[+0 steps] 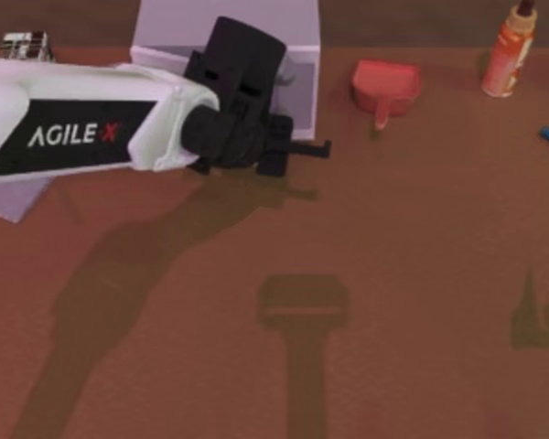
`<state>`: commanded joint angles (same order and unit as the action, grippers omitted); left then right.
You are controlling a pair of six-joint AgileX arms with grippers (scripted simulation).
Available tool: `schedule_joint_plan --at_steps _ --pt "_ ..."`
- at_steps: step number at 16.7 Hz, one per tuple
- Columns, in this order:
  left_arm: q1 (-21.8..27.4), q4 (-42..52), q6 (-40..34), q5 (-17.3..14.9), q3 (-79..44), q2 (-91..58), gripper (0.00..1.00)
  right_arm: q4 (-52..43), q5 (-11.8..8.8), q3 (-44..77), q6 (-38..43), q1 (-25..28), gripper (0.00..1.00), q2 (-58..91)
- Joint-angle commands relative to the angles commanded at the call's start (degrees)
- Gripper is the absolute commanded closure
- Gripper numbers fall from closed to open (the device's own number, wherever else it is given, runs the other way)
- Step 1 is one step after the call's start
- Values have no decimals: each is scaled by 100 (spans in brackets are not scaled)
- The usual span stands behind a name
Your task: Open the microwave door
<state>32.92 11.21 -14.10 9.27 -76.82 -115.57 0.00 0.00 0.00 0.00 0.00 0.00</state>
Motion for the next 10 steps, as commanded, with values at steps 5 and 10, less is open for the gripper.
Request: schedule_joint_plan --at_steps 5,10 --pt "-91 -103 222 -124 199 144 100 0 0 0 0 0 0 0" --pt "-116 -120 278 -157 258 167 100 0 0 0 0 0 0 0"
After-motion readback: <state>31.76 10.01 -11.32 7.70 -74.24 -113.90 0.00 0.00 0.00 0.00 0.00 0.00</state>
